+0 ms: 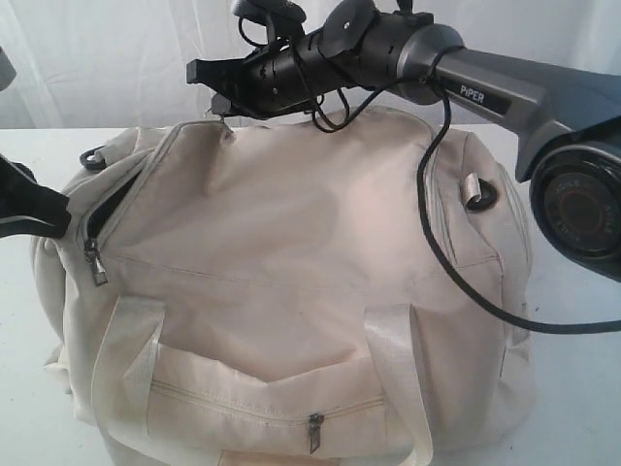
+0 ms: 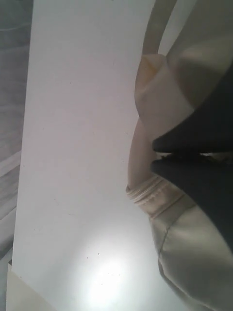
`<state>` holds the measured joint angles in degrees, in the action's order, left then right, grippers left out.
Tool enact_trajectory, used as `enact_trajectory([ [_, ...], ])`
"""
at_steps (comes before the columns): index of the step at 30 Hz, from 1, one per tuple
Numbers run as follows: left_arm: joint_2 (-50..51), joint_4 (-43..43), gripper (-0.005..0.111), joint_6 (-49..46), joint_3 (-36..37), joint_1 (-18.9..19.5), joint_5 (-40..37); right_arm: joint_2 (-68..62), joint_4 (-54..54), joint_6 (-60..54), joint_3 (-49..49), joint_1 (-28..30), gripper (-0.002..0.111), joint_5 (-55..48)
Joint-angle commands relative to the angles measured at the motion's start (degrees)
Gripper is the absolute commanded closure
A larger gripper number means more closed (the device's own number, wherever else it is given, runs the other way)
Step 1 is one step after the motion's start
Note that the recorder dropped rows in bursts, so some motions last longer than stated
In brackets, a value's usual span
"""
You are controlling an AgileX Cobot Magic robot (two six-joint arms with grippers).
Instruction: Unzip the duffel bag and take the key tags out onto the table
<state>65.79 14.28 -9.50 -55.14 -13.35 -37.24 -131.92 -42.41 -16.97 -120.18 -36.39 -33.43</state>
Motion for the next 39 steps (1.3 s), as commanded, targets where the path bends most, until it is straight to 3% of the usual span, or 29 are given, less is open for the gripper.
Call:
enact_trajectory([
  [1,-1.2,-0.2,0.107,0.3,0.4,0.0,-3.8,1.7,2.2,-0.4,-0.3,2.3,0.108,1.3],
  [13,-1.2,-0.5,0.104,0.3,0.2,0.0,-0.1,2.8,0.8,-0.8,-0.3,2.1,0.108,-3.2],
  [21,-1.2,-0.2,0.05,-1.2,-5.9,0.0,-2.7,2.8,0.7,-0.8,-0.3,2.1,0.108,-4.7],
  [24,-1.2,-0.2,0.041,-1.2,-8.1,0.0,0.4,2.8,0.7,-0.8,-0.3,2.1,0.108,-5.7],
  [29,1.3,1.7,0.04,-1.2,-10.9,0.0,8.6,2.8,-1.0,-1.1,-0.3,2.1,0.108,-6.6],
  [33,10.9,3.2,0.04,-1.8,-15.0,0.0,9.5,2.8,-2.1,-1.1,-0.3,2.1,0.108,-7.1],
  [39,26.1,22.5,0.04,-25.6,-23.3,-0.1,8.5,2.8,-3.0,-1.1,-0.3,2.1,0.108,-7.2],
])
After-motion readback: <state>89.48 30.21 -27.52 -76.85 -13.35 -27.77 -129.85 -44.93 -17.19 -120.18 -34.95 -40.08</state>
